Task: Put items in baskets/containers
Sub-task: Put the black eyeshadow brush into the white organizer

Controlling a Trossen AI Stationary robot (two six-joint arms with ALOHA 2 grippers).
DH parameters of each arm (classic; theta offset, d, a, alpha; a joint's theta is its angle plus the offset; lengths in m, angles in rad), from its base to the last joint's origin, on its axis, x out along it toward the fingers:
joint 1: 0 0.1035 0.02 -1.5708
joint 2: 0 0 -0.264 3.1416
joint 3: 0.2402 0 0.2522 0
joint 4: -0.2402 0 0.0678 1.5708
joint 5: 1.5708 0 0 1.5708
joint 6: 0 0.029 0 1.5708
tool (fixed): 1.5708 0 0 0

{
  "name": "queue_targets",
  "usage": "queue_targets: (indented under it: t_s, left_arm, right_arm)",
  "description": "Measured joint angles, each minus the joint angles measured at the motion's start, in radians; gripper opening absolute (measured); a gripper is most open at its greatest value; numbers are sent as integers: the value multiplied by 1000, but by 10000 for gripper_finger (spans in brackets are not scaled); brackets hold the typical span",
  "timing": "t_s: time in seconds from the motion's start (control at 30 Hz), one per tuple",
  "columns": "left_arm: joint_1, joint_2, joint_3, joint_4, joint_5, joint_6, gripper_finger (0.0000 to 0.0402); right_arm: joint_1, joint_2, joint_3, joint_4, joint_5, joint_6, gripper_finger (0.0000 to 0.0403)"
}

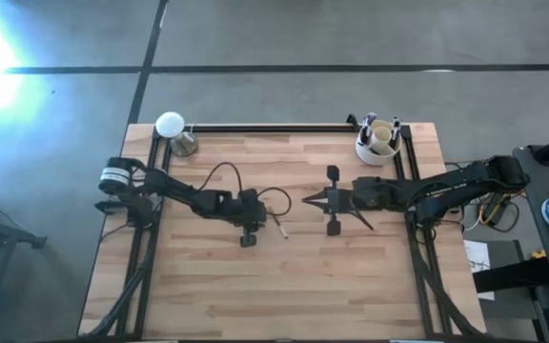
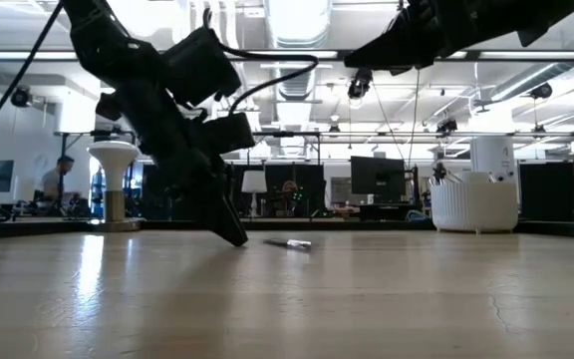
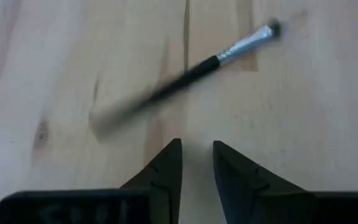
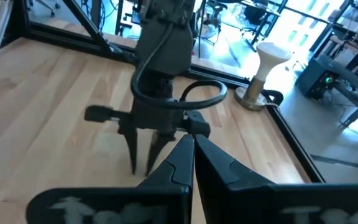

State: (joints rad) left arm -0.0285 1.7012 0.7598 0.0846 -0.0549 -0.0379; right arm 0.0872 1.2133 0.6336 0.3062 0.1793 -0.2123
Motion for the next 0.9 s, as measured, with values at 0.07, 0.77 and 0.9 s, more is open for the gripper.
queue_targets:
  t_s: [0.07,0.77,0.9]
  left_arm:
    - [6,5,-2,0,-31,1,85]
    - [-77,-4,34,29,7,-298,86]
    - [-145,-4,42,22,-70,-374,86]
  right_arm:
    - [0,0,0,2,0,2,8]
    - [0,0,0,4,1,3,9]
    - [0,0,0,4,1,3,9]
